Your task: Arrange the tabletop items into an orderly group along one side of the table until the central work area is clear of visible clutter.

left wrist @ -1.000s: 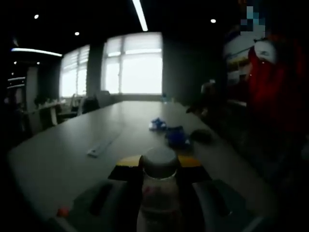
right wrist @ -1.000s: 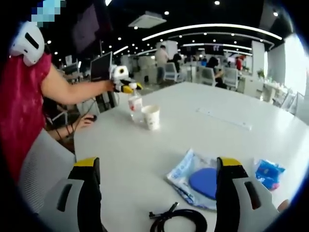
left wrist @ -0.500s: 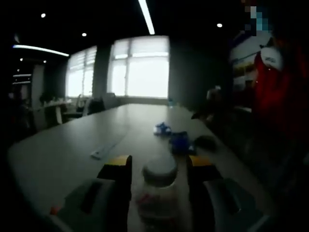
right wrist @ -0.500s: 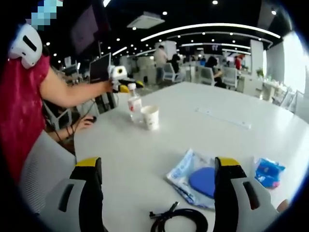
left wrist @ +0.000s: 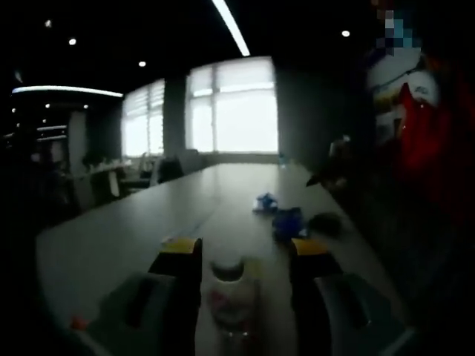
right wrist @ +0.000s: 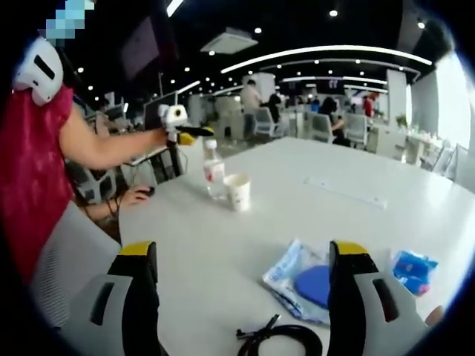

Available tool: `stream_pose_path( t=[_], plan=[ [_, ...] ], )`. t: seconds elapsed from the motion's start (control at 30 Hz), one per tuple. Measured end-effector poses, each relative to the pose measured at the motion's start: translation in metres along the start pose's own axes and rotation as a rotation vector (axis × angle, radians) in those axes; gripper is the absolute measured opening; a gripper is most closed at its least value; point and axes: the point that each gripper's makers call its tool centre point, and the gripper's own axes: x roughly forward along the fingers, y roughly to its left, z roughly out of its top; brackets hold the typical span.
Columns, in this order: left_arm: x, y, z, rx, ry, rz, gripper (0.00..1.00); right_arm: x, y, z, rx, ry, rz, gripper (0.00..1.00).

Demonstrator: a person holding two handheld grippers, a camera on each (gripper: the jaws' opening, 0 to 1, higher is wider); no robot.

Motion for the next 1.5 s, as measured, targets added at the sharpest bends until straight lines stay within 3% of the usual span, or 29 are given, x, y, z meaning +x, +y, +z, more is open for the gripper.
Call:
stream_pose_path(
  t=[0.13,0.5,0.63,0.67,0.8,0.97,1.03,1.07,1.23,1.5],
  plan=[
    [-0.005,-0.019,0.014,-0.002,-0.027,0.031,0.45,-0.002,0.004,0.006,-0.007,-0.028,0.007,0.95],
    [-0.007,-0.086,0.012,-0.051,-0.019,0.138,0.45,-0.014,0.013,0.011,-0.020,-0.075,0.037,0.94],
    [-0.004,-0.103,-0.006,-0.098,0.055,0.224,0.46,-0.018,0.016,0.013,-0.024,-0.089,0.051,0.94],
    [0.000,-0.113,-0.006,-0.094,0.045,0.211,0.46,-0.018,0.017,0.013,-0.025,-0.091,0.054,0.94],
    [0.010,-0.137,-0.010,-0.146,0.071,0.272,0.46,-0.020,0.024,0.010,-0.028,-0.095,0.083,0.93],
    [0.020,-0.158,-0.023,-0.161,0.200,0.353,0.47,-0.027,0.025,0.005,-0.039,-0.088,0.094,0.93],
    [0.026,-0.170,-0.028,-0.119,0.255,0.346,0.48,-0.030,0.023,0.003,-0.032,-0.085,0.094,0.93],
    [0.027,-0.173,-0.033,-0.138,0.284,0.359,0.48,-0.031,0.023,0.001,-0.031,-0.081,0.095,0.93],
    [0.042,-0.190,-0.029,-0.179,0.259,0.373,0.50,-0.036,0.025,-0.008,-0.049,-0.057,0.102,0.93],
    [0.055,-0.208,-0.031,-0.227,0.266,0.411,0.52,-0.042,0.024,-0.014,-0.050,-0.044,0.105,0.94]
  ],
)
